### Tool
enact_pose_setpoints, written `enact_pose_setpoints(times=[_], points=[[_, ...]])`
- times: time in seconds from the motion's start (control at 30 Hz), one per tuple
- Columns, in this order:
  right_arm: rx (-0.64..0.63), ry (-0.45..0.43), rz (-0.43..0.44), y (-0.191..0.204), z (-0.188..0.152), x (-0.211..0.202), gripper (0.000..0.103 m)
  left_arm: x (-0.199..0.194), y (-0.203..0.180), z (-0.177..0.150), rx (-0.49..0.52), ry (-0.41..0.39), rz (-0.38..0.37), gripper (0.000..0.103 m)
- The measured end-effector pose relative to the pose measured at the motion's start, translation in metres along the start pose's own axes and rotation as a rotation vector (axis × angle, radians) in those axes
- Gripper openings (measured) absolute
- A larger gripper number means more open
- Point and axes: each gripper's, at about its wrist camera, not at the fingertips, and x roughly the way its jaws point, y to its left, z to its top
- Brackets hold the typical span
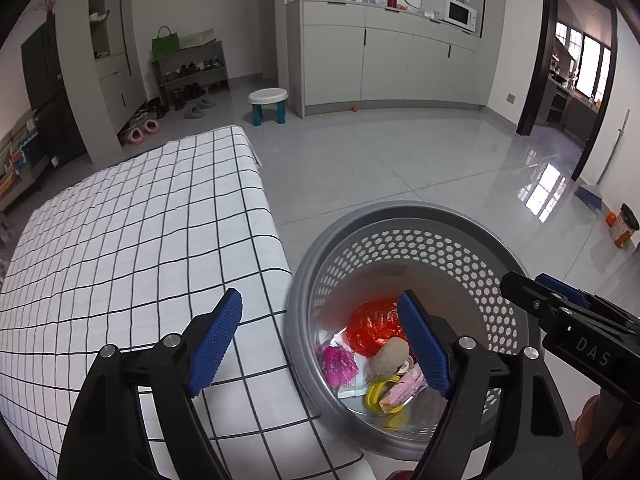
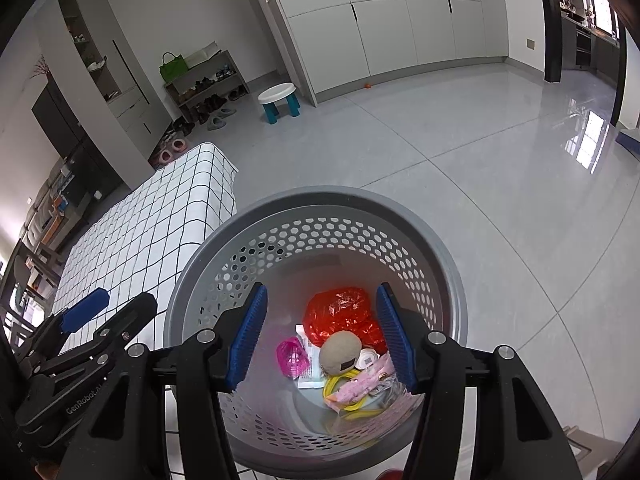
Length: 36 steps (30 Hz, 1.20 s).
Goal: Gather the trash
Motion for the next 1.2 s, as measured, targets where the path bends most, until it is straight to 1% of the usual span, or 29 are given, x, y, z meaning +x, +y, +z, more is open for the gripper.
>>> enact_pose_setpoints(times=[0.13, 0.4, 0.5, 0.63, 0.73, 0.93, 1.2], points=[[-0.001, 0.001, -0.001, 0.0, 0.0, 0.0, 0.054, -0.002, 0.001, 0.0, -0.005, 0.001, 0.007, 0.079], [-0.005, 0.0, -0.006, 0.002, 0.0, 0.0, 0.054, -0.004, 0.003, 0.003, -0.01, -0.004, 0.023, 0.085], [-0.005, 0.0, -0.005, 0.002, 0.0, 0.0, 0.055, -0.005, 0.004, 0.004, -0.015, -0.012, 0.035, 0.091], [-0.008, -0.004, -0.012, 0.002, 0.0, 0.0, 0.06, -0.007, 0.006, 0.004, -0.019, -0.021, 0.049, 0.093], [-0.009, -0.01, -0.016, 0.002, -0.001, -0.001, 0.061, -0.007, 0.006, 0.004, -0.021, -0.023, 0.056, 0.095], [-0.003, -0.006, -0.023, 0.001, -0.001, -0.001, 0.066, -0.006, 0.009, 0.004, -0.032, -0.019, 0.067, 0.097], [-0.006, 0.0, -0.032, 0.002, -0.002, 0.001, 0.068, -0.003, 0.014, 0.004, -0.043, -0.011, 0.074, 0.097]])
